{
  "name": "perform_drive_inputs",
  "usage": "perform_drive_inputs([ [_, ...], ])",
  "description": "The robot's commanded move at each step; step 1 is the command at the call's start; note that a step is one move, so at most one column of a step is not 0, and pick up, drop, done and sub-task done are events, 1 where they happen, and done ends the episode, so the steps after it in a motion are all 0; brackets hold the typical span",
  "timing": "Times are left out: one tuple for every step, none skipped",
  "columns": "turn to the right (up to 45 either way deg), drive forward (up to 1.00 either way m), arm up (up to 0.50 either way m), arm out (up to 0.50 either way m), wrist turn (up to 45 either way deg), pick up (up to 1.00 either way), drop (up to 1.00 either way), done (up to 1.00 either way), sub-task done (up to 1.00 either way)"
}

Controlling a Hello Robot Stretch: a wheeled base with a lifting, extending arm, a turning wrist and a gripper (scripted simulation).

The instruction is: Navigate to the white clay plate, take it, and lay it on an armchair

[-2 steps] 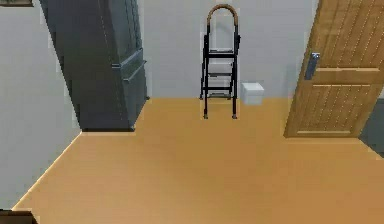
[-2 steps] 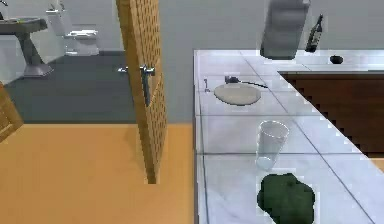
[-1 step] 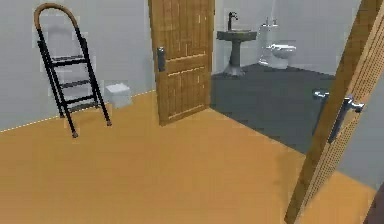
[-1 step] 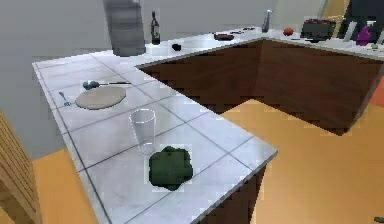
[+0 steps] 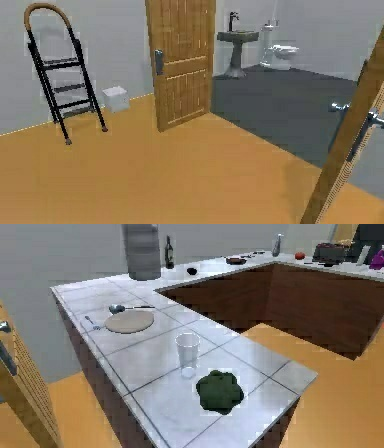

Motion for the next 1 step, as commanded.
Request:
perform_drive_inputs([
  [39.0,0.00,0.00,0.00,0.0,0.00,0.00,0.00,0.00],
])
